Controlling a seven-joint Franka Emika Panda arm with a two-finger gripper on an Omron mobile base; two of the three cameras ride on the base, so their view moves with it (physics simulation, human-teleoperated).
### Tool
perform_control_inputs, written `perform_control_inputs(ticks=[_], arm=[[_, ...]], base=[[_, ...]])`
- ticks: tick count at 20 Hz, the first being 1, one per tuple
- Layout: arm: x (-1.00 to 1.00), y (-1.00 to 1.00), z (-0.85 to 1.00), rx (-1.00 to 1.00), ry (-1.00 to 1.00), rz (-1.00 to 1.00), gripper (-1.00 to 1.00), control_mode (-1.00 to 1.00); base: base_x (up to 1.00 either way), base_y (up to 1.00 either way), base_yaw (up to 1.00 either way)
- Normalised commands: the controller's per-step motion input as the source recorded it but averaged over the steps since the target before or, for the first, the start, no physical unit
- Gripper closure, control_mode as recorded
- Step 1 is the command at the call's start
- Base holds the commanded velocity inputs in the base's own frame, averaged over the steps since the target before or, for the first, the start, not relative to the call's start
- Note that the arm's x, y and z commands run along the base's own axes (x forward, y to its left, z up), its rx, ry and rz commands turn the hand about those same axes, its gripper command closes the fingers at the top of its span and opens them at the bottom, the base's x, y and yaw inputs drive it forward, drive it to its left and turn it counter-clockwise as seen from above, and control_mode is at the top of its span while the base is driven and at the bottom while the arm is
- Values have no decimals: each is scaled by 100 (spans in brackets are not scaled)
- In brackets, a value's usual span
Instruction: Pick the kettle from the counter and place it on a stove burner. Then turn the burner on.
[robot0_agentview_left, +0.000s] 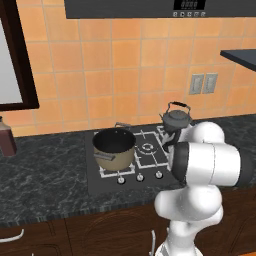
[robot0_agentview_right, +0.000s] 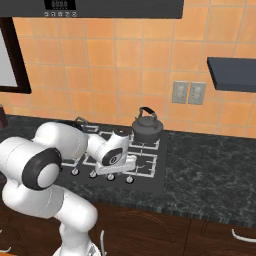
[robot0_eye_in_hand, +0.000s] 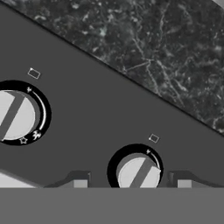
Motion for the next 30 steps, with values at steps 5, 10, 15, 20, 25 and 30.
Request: perform_control_inputs(ticks=[5,10,15,20,25,30], arm=[[0,40,-12,-5,2,-5,-100,-100],[0,25,-5,-3,1,-6,-100,-100],[25,18,0,0,0,-10,100,-100],[8,8,0,0,0,-6,100,-100],[0,1,0,0,0,0,100,-100],[-12,9,0,0,0,19,100,-100]], base=[[0,0,0],[0,0,0],[0,0,0],[0,0,0],[0,0,0],[0,0,0]])
